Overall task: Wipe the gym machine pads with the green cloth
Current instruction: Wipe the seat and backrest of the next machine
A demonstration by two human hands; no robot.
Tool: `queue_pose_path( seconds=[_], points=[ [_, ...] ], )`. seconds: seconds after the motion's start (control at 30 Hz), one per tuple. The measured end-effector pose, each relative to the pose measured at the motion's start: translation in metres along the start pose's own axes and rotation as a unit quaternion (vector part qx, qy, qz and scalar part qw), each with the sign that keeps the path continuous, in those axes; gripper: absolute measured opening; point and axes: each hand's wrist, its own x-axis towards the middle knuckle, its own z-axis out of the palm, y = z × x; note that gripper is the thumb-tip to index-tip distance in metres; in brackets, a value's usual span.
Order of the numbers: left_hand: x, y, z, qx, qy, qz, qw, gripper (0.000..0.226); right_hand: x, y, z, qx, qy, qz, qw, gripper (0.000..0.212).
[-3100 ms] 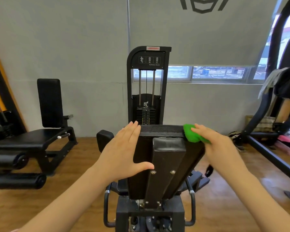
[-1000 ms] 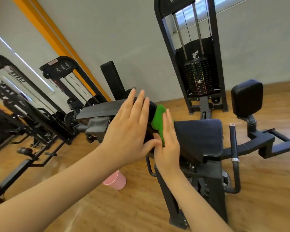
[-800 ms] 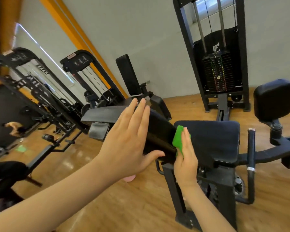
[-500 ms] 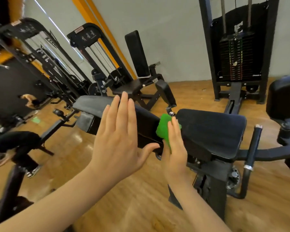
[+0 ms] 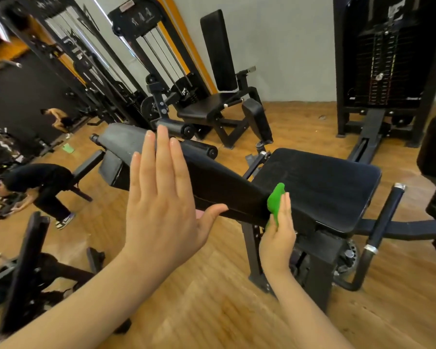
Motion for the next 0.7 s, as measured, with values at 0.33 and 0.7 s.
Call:
queue_pose_path(
  seconds=[0.33,0.7],
  points=[
    [0.002,0.005,-0.004,-0.011,0.005,-0.006,1.000,0.100,-0.005,0.014,0.012,-0.048,0.006,-0.082,0.995,0.077],
    [0.005,0.022,0.006,0.099,-0.105,0.163,0.976,0.100,-0.012,-0.006,0.020,-0.012,0.022,-0.084,0.996,0.074]
  ],
)
